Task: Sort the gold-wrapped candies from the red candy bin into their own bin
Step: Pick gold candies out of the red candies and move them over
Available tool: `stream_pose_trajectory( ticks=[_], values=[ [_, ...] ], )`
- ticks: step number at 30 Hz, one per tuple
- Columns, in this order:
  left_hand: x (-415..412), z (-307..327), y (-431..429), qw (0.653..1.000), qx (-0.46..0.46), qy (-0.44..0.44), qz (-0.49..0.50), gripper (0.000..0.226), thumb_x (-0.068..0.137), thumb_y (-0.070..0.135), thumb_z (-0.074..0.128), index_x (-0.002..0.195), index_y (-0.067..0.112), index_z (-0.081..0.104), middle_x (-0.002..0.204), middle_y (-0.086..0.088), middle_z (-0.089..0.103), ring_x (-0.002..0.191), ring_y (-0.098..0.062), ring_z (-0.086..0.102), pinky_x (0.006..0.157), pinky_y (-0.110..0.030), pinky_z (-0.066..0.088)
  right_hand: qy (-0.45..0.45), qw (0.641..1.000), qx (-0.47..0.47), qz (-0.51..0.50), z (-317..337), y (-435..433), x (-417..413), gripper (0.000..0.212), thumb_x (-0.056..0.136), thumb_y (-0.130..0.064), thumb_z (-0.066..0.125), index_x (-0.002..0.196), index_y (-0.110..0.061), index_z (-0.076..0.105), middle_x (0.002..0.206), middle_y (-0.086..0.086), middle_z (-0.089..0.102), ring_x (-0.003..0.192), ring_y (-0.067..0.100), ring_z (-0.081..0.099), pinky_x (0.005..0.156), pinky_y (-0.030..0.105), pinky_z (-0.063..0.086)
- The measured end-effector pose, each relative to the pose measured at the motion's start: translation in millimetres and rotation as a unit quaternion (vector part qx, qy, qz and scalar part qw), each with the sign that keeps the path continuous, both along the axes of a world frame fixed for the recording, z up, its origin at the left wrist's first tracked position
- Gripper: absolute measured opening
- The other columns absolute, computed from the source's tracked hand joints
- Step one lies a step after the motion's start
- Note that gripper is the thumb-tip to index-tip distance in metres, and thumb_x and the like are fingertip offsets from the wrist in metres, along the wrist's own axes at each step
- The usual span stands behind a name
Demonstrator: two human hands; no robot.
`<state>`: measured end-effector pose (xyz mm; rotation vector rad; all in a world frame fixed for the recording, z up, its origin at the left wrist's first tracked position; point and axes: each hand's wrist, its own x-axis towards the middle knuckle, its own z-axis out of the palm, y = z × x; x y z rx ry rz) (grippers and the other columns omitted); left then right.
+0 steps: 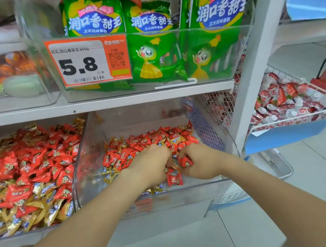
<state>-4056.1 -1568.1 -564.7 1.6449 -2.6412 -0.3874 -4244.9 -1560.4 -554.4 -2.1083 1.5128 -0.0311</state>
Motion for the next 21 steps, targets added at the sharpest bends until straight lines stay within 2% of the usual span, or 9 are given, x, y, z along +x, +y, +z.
stream_pose_trajectory(
  ticks=[2, 4, 6, 7, 10, 12, 15, 18, 21],
  values=[
    [3, 0, 0, 1.0, -0.015, -0.02, 0.004, 0.042, 0.079, 0.003, 0.069, 0.114, 0.025, 0.064, 0.097, 0.001, 0.065, 0.089, -0.027, 0.065, 0.063, -0.037, 0.051, -0.048, 0.997, 0.034, -0.055, 7, 1, -1, 0.024, 0.089, -0.007, 0.064, 0.096, 0.016, 0.06, 0.077, 0.011, 0.047, 0.071, 0.021, 0.041, 0.063, 0.036, 0.033],
    [4, 1, 0, 0.999, -0.019, -0.036, 0.0, 0.043, 0.08, 0.011, 0.073, 0.12, 0.025, 0.064, 0.103, -0.001, 0.065, 0.094, -0.029, 0.066, 0.065, -0.036, 0.051, -0.114, 0.984, 0.069, -0.121, 14, 2, -2, 0.022, 0.086, -0.001, 0.059, 0.101, 0.016, 0.058, 0.077, 0.01, 0.047, 0.072, 0.021, 0.042, 0.066, 0.035, 0.033],
    [4, 0, 1, 0.999, -0.024, -0.041, -0.012, 0.038, 0.081, 0.033, 0.08, 0.116, 0.022, 0.07, 0.104, -0.002, 0.067, 0.094, -0.03, 0.066, 0.07, -0.038, 0.057, -0.189, 0.958, 0.111, -0.185, 22, 6, -1, 0.007, 0.086, 0.006, 0.055, 0.092, 0.002, 0.057, 0.075, 0.012, 0.049, 0.069, 0.023, 0.043, 0.062, 0.037, 0.035],
    [3, 1, 2, 0.999, -0.026, -0.045, -0.017, 0.04, 0.08, 0.043, 0.082, 0.111, 0.02, 0.072, 0.101, -0.003, 0.067, 0.092, -0.03, 0.066, 0.071, -0.04, 0.058, -0.23, 0.938, 0.142, -0.218, 24, 6, -2, 0.015, 0.086, 0.009, 0.054, 0.09, -0.005, 0.056, 0.075, 0.012, 0.05, 0.065, 0.023, 0.043, 0.057, 0.035, 0.035],
    [-1, 2, 3, 0.997, -0.036, -0.058, -0.022, 0.032, 0.078, 0.039, 0.085, 0.089, 0.013, 0.069, 0.096, -0.006, 0.064, 0.085, -0.033, 0.066, 0.067, -0.04, 0.057, -0.314, 0.885, 0.204, -0.277, 32, 9, -3, 0.015, 0.083, 0.003, 0.055, 0.08, -0.011, 0.049, 0.075, 0.012, 0.047, 0.058, 0.019, 0.04, 0.05, 0.028, 0.027],
    [-2, 3, 3, 0.998, -0.023, -0.053, -0.026, 0.022, 0.081, 0.022, 0.082, 0.079, 0.014, 0.061, 0.097, -0.007, 0.063, 0.085, -0.034, 0.066, 0.069, -0.043, 0.057, -0.303, 0.883, 0.209, -0.291, 34, 9, -3, 0.016, 0.087, -0.018, 0.065, 0.081, -0.013, 0.051, 0.077, 0.011, 0.048, 0.056, 0.018, 0.039, 0.048, 0.027, 0.025],
    [2, 2, 4, 0.997, -0.023, -0.062, -0.043, 0.016, 0.082, 0.005, 0.071, 0.09, 0.016, 0.062, 0.094, -0.009, 0.066, 0.088, -0.034, 0.067, 0.069, -0.044, 0.058, -0.249, 0.921, 0.125, -0.273, 28, 6, -6, 0.034, 0.099, -0.039, 0.063, 0.079, -0.013, 0.055, 0.069, 0.009, 0.053, 0.051, 0.02, 0.044, 0.045, 0.025, 0.031],
    [5, 1, 6, 0.995, -0.026, -0.08, -0.055, 0.029, 0.082, 0.0, 0.064, 0.106, 0.016, 0.067, 0.101, -0.007, 0.068, 0.094, -0.032, 0.066, 0.065, -0.038, 0.05, -0.135, 0.973, -0.031, -0.186, 20, 3, -4, 0.02, 0.1, -0.015, 0.057, 0.084, -0.008, 0.068, 0.078, 0.011, 0.072, 0.064, 0.027, 0.066, 0.056, 0.034, 0.059],
    [5, -1, 4, 0.997, -0.004, -0.05, -0.063, 0.034, 0.083, -0.008, 0.062, 0.1, 0.019, 0.069, 0.101, -0.007, 0.069, 0.096, -0.031, 0.067, 0.074, -0.042, 0.057, -0.038, 0.984, -0.106, -0.136, 17, -2, 0, 0.034, 0.091, 0.002, 0.05, 0.109, -0.009, 0.077, 0.098, 0.009, 0.075, 0.103, 0.03, 0.068, 0.089, 0.04, 0.061]
  ],
)
